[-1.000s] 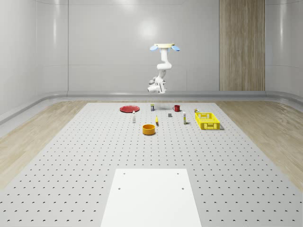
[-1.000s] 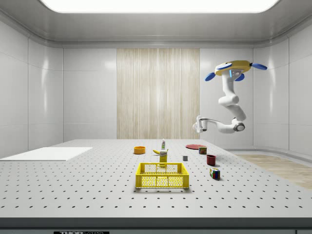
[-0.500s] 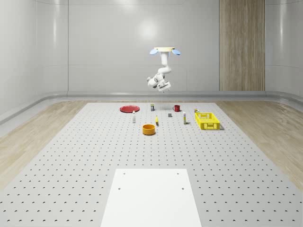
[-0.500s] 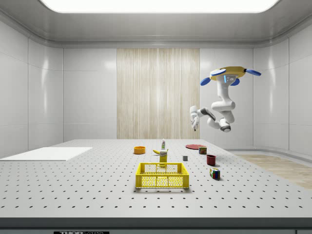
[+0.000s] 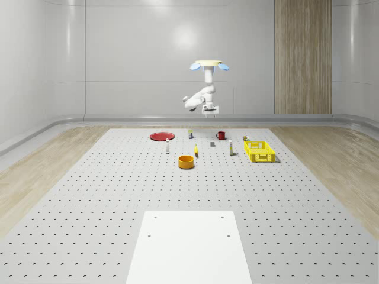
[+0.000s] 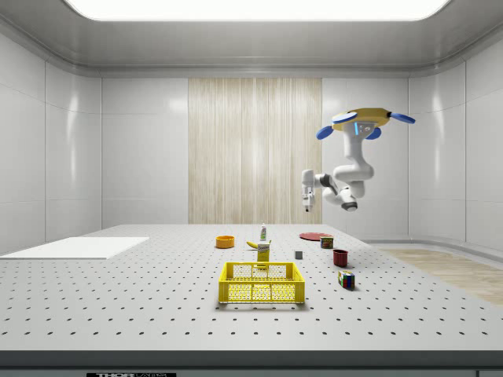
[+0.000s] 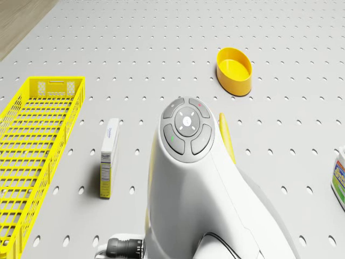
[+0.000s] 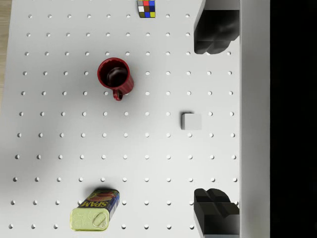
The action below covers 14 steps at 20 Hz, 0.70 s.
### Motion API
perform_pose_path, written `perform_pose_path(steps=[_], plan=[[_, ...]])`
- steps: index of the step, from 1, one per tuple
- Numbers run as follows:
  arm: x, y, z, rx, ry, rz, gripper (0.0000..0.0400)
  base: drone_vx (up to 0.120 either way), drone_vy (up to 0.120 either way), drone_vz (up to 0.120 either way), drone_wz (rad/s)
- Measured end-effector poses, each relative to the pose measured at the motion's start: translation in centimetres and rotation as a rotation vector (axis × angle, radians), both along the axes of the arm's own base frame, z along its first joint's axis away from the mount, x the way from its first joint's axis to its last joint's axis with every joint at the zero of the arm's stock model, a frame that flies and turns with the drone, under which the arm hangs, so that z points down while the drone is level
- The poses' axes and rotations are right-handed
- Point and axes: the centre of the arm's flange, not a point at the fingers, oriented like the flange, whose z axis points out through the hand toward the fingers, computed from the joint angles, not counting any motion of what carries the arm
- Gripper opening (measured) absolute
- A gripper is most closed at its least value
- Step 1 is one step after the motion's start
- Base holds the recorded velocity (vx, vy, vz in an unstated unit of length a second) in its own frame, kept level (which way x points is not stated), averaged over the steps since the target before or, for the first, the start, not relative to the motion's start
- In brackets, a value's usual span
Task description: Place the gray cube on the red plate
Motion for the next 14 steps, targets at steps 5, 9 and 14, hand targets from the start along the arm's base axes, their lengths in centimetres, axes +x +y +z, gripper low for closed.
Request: perform_pose_path(steps=[5, 9, 14], plan=[[0.0, -0.32, -0.03, -0.033, 0.001, -0.001, 0.04, 0.104, 0.0, -0.12, 0.0], [0.0, -0.44, -0.03, -0.044, 0.002, -0.001, 0.04, 0.0, 0.1, -0.12, 0.0], [0.0, -0.5, -0.04, -0.051, 0.002, -0.001, 0.04, 0.0, 0.088, -0.12, 0.0]])
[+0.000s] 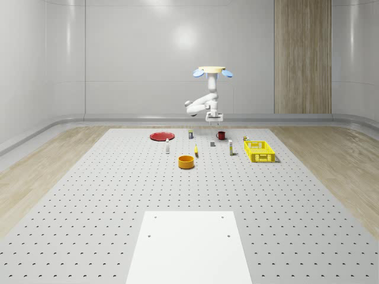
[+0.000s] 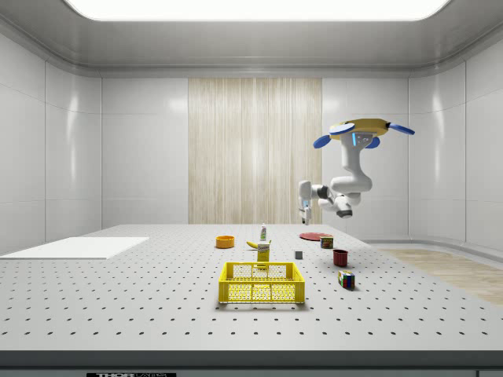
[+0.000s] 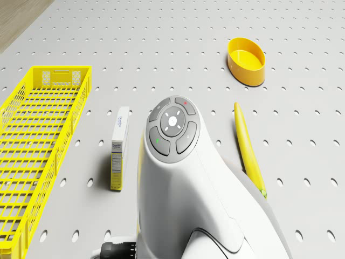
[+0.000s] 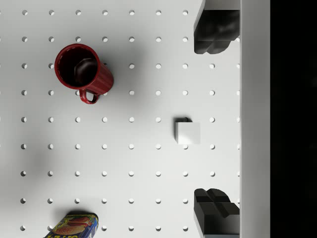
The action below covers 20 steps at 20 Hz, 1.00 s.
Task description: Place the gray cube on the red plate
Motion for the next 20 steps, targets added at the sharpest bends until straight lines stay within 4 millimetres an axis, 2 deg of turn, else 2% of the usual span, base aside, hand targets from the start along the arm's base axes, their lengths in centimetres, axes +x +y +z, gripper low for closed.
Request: perform_pose_path(steps=[3, 6, 10, 20], plan=[[0.0, -0.02, 0.0, -0.002, 0.0, 0.0, 0.04, 0.0, -0.013, -0.12, 0.0], [0.0, -0.03, 0.0, -0.003, 0.0, 0.0, 0.04, 0.0, -0.093, -0.12, 0.0], [0.0, -0.03, 0.0, -0.004, 0.0, 0.0, 0.04, 0.12, 0.0, -0.12, 0.0], [0.0, -0.04, -0.01, -0.004, 0.0, 0.0, 0.04, 0.0, 0.0, -0.12, 0.0]])
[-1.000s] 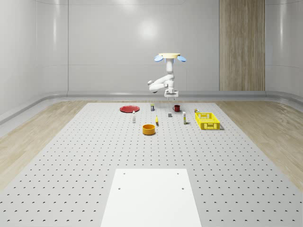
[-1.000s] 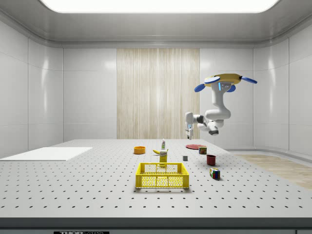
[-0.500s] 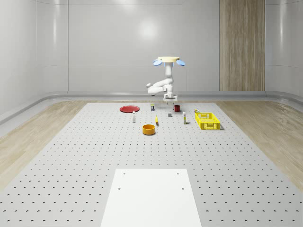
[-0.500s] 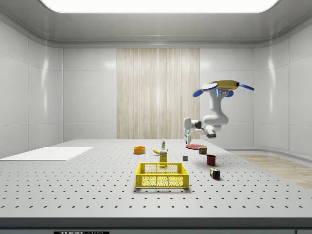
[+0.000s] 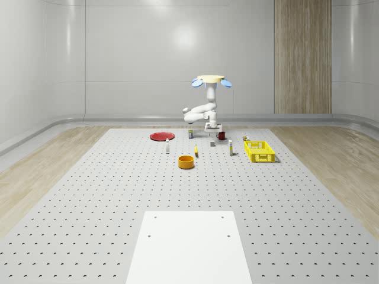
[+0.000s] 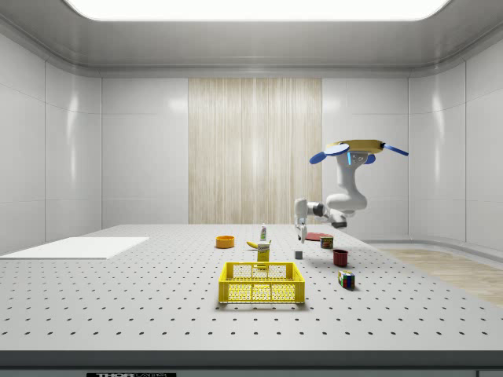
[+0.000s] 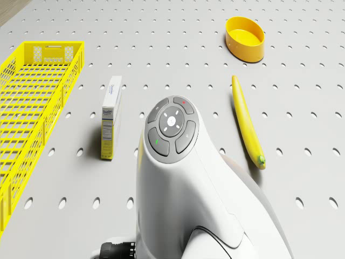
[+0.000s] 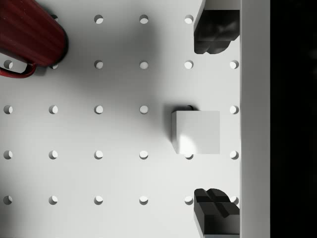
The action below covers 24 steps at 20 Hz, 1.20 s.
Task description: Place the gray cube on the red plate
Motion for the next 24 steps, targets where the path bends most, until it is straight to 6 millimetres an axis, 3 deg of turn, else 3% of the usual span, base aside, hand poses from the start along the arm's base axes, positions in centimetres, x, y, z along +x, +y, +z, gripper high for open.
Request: perform_pose_path(steps=[6, 24], plan=[[0.0, 0.0, 0.0, 0.0, 0.0, 0.0, 0.04, 0.06, -0.027, -0.113, 0.0], [0.0, 0.3, 4.0, 0.0, 0.0, 0.001, 0.04, 0.0, 0.0, 0.0, 0.0]])
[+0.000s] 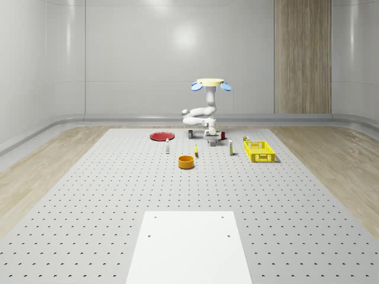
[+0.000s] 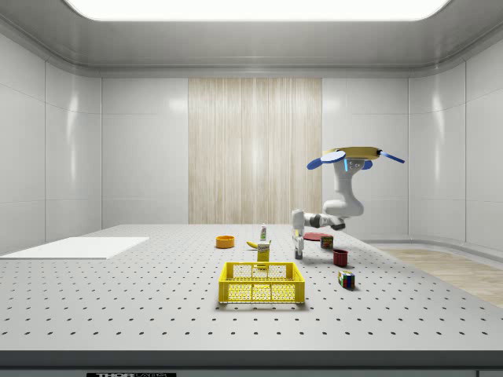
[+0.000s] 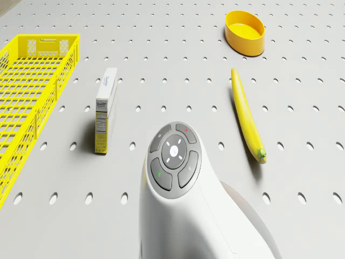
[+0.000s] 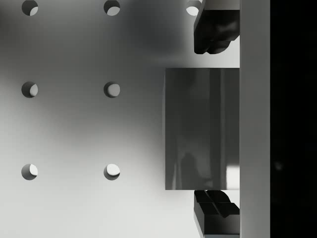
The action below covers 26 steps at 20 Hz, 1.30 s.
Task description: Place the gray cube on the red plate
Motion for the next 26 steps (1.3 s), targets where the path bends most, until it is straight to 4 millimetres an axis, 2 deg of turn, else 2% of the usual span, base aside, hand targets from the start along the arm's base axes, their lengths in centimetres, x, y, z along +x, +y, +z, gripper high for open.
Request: perform_pose_path(steps=[1, 3, 5, 9, 13, 17, 21, 26], plan=[[0.0, 0.0, 0.1, 0.0, 0.0, 0.0, 0.04, 0.0, 0.0, 0.0, 0.0], [0.0, 0.0, 0.3, 0.0, 0.0, 0.0, 0.0341, 0.0, 0.0, 0.0, 0.0], [0.0, 0.0, 0.4, 0.0, 0.0, 0.0, 0.0305, 0.0, 0.0, 0.0, 0.0], [0.0, 0.1, 0.6, 0.0, 0.0, 0.0, 0.027, 0.0, 0.0, 0.0, 0.0], [0.0, 0.1, 0.6, 0.0, 0.0, 0.0, 0.0258, 0.0, 0.0, 0.0, 0.0], [0.0, 0.1, -0.4, 0.0, 0.0, 0.0, 0.0253, 0.0, 0.0, 0.0, 0.0], [0.0, 0.1, -1.8, 0.0, 0.0, 0.0, 0.0251, 0.0, -0.03, 0.11, 0.0], [0.0, 0.1, -2.8, 0.0, 0.0, 0.0, 0.025, -0.12, -0.12, 0.12, 0.0]])
